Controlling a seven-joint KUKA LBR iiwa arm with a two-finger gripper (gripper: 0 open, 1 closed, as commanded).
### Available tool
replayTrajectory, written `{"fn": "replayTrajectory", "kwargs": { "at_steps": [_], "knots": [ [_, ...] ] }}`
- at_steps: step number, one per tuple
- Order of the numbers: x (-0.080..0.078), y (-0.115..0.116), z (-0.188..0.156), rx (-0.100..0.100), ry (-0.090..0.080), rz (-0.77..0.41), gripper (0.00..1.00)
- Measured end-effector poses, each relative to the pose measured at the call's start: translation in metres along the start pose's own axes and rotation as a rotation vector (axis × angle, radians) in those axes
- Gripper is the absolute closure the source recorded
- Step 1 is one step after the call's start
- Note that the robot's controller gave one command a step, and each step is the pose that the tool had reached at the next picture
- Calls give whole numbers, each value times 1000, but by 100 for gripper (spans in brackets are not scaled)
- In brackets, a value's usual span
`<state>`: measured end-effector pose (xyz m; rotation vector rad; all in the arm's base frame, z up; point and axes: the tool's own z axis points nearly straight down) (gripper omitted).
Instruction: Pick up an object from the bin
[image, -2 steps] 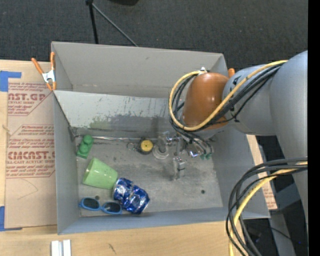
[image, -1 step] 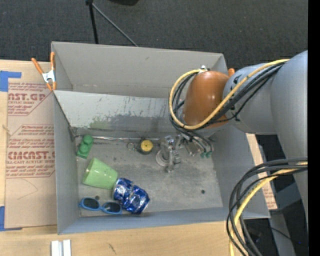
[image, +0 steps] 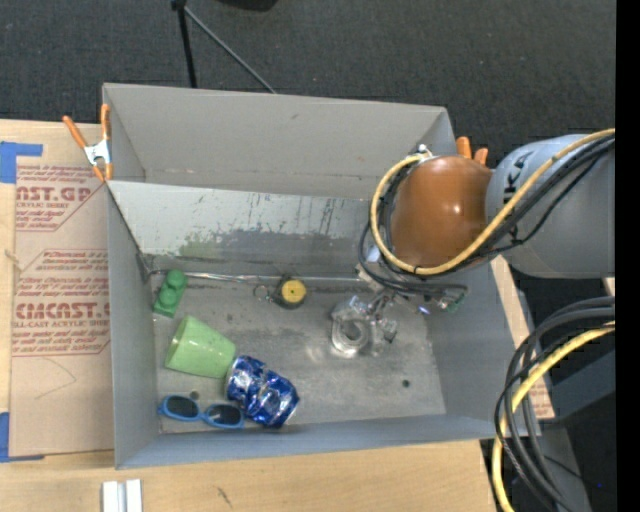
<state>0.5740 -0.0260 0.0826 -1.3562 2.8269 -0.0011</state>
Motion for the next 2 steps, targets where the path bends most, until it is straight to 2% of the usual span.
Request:
{"fn": "replayTrajectory", "kwargs": {
  "at_steps": [1,2],
  "knots": [
    [-5,-4,7,-6,-6,-586,100],
    [0,-7,11,0,-2,-584,0]
  ]
}}
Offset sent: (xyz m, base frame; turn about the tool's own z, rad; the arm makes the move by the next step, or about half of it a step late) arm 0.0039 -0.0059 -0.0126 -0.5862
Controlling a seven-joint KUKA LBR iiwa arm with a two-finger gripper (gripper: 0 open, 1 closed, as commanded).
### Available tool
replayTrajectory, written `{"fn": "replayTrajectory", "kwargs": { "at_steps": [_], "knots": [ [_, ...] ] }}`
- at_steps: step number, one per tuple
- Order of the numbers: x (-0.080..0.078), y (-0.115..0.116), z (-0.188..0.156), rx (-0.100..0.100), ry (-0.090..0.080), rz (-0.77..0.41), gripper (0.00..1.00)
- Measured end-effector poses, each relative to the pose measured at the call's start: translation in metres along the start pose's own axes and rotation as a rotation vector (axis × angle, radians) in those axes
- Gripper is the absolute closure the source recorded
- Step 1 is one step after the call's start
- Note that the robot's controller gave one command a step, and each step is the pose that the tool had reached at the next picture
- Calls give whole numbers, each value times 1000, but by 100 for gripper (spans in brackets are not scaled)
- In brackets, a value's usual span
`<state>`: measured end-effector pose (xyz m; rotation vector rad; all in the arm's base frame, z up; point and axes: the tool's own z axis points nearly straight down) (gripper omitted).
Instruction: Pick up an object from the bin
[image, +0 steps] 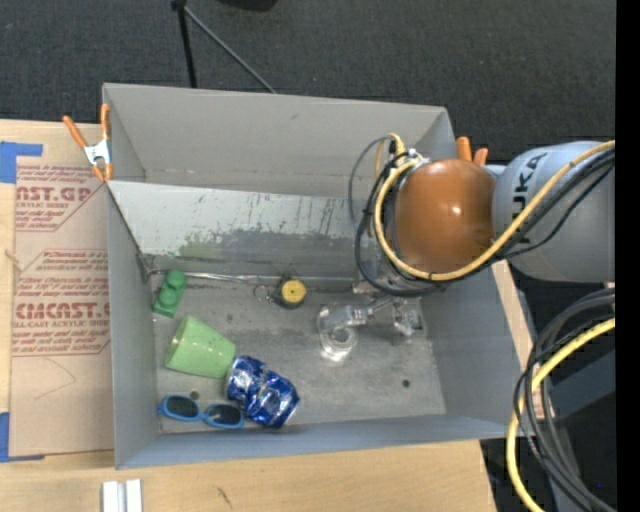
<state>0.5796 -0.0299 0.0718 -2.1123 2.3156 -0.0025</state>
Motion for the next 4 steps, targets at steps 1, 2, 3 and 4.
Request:
{"fn": "replayTrajectory", "kwargs": {
  "at_steps": [1,2,3,4],
  "knots": [
    [-72,-3,-24,-3,-2,-141,0],
    [-62,-8,0,1,-2,-220,0],
    [-61,-9,-2,5,-1,-218,100],
    [-60,1,-212,2,1,-379,100]
  ]
}}
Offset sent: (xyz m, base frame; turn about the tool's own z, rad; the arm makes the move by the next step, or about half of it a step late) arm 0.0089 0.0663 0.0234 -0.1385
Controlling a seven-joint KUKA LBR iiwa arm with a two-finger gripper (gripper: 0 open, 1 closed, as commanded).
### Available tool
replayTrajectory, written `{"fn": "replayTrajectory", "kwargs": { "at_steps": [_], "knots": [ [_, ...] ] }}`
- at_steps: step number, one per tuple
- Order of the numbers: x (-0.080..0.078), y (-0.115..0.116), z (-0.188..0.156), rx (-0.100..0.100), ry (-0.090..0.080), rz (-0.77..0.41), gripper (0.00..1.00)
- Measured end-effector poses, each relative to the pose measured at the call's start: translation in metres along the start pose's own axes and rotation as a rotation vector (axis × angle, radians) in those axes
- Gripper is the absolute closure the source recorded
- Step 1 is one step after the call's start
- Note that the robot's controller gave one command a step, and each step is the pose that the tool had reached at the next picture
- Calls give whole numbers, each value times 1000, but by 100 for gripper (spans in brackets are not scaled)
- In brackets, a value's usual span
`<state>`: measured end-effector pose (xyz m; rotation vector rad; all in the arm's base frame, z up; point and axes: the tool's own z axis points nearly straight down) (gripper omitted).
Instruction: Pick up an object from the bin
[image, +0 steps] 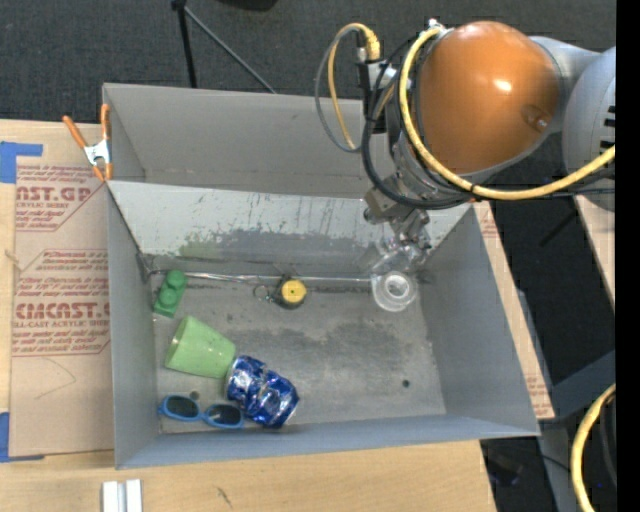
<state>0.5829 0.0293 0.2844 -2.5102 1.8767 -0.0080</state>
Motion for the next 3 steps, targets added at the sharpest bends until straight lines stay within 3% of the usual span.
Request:
{"fn": "replayTrajectory", "kwargs": {
  "at_steps": [1,2,3],
  "knots": [
    [-15,40,46,-12,-6,-312,100],
    [6,11,137,-12,-9,-709,100],
    [-32,78,20,-5,-3,-733,100]
  ]
}}
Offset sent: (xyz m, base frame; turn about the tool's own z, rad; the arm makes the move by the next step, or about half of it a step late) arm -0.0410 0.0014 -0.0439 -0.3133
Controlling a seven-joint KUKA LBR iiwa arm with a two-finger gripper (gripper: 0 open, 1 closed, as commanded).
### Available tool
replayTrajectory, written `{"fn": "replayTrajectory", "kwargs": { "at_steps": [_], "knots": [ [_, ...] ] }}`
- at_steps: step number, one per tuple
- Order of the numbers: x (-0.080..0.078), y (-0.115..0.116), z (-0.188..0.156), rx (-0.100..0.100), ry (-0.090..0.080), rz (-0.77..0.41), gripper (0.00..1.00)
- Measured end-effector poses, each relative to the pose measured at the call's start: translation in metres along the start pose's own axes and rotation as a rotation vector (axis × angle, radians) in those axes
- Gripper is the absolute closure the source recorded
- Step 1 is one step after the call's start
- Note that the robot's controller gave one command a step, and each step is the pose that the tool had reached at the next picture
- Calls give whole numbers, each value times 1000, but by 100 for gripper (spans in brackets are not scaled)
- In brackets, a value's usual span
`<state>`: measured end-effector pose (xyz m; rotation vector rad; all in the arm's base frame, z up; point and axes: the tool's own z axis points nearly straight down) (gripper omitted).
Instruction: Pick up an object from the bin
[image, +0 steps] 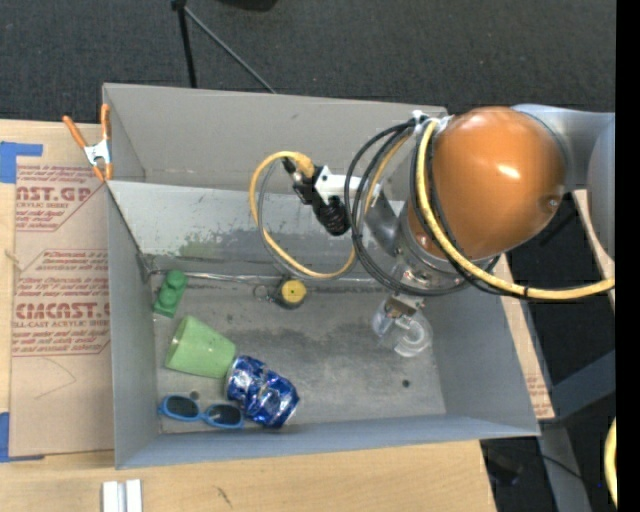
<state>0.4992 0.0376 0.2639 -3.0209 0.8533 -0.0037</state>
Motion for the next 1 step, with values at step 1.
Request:
{"fn": "replayTrajectory", "kwargs": {
  "at_steps": [1],
  "knots": [
    [5,-10,42,-3,-9,-3,100]
  ]
}}
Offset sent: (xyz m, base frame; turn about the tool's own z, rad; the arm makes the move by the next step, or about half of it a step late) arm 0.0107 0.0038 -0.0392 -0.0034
